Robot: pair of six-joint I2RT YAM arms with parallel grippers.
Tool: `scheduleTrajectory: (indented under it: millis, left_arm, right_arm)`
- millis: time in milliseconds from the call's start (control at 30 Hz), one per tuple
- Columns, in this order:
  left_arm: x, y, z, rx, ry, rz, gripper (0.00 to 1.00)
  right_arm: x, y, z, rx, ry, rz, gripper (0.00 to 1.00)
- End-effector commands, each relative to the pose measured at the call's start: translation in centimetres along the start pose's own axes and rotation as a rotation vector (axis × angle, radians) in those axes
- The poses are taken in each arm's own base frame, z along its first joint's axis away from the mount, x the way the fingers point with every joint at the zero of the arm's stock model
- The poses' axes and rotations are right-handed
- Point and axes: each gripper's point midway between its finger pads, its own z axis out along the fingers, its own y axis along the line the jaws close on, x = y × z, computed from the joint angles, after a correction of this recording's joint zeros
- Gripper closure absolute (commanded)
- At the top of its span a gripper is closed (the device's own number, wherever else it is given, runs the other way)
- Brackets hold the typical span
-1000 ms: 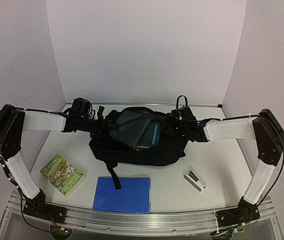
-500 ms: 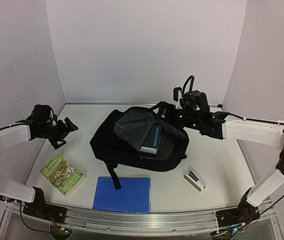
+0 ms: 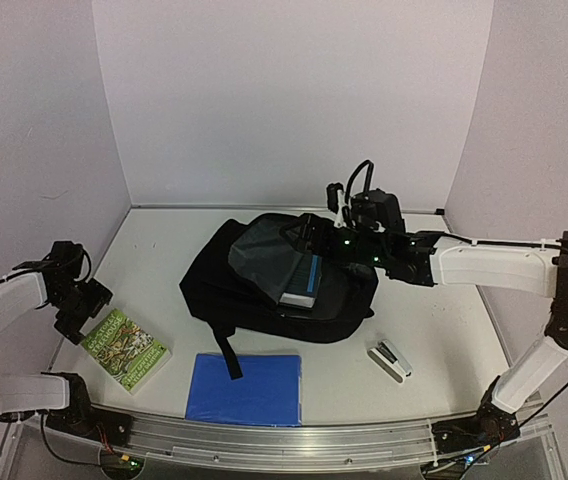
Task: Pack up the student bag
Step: Move the book to the center of the board.
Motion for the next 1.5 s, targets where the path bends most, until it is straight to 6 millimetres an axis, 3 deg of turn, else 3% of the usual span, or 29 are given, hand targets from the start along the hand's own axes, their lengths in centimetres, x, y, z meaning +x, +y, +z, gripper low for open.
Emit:
scheduleTrajectory:
  millis: [0, 100, 200, 500, 733, 1133, 1300, 1467]
  left_arm:
    - [0.6, 5.5, 0.0, -0.2, -0.041, -0.127, 0.0]
    - [1.0, 7.2, 0.0, -0.288, -0.033, -0.159, 0.0]
    - [1.2, 7.0, 0.3, -0.282, -0.018, -0.151, 0.0]
    - [2.1, 3.4, 2.6, -0.069, 0.047, -0.037, 0.0]
    - [2.0, -1.6, 1.2, 0.227, 0.035, 0.091, 0.0]
    - [4.7, -3.8, 2.8, 0.327, 0.192, 0.252, 0.04]
    - [5.7, -5.4, 2.4, 0.436, 0.239, 0.293, 0.06]
    - [7.4, -6.6, 1.8, 0.538, 0.31, 0.331, 0.09]
  right_arm:
    - [-0.1, 0.1, 0.5, -0.02, -0.017, 0.016, 0.02]
    - [0.0, 0.2, 0.7, -0.026, -0.015, 0.024, 0.02]
    - [0.1, 0.1, 0.8, -0.03, -0.016, 0.027, 0.02]
    - [0.0, 0.5, 0.8, -0.044, -0.016, 0.026, 0.02]
    - [0.0, 1.2, 0.8, -0.074, -0.004, 0.014, 0.02]
    - [1.1, 1.3, 1.4, -0.098, 0.042, 0.021, 0.02]
    - [1.6, 1.8, 1.4, -0.113, 0.058, 0.02, 0.02]
    - [3.2, 5.0, 1.4, -0.232, 0.14, -0.031, 0.02]
